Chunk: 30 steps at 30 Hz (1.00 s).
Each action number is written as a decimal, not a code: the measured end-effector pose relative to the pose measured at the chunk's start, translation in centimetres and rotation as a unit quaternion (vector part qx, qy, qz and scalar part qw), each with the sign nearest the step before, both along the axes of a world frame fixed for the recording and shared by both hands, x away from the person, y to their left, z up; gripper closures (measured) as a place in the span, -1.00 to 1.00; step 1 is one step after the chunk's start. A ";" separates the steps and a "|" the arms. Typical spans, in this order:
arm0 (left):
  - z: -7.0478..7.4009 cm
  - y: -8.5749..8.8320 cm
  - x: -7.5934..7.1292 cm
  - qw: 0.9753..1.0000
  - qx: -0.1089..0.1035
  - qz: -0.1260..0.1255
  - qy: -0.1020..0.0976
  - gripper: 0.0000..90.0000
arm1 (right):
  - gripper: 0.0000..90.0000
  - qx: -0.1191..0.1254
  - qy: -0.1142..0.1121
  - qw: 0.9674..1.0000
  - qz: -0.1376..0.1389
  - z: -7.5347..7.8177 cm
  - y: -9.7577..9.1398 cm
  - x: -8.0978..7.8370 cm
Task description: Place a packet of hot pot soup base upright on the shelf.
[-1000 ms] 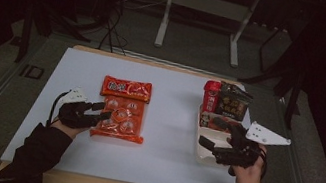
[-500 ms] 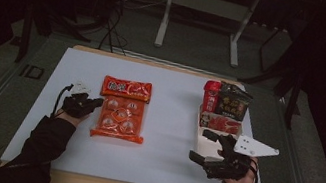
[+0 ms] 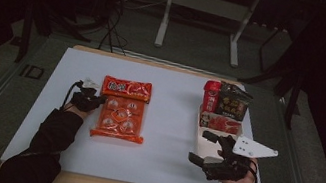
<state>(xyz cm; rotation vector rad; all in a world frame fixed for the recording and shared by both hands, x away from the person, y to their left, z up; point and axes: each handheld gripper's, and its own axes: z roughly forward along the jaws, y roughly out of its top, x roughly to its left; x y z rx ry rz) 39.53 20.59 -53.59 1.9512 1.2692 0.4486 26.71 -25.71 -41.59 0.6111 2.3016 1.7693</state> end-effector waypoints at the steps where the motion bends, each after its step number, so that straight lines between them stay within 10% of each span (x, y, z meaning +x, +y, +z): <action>1: -0.2 -0.2 0.2 1.000 0.003 0.001 0.002 1.00 | -0.70 0.001 0.001 1.000 -0.001 0.0 0.0 0.0; 30: -0.2 -5.0 -0.1 0.997 0.020 -0.069 0.022 1.00 | -0.69 0.000 0.010 1.000 0.000 -0.1 -0.2 0.2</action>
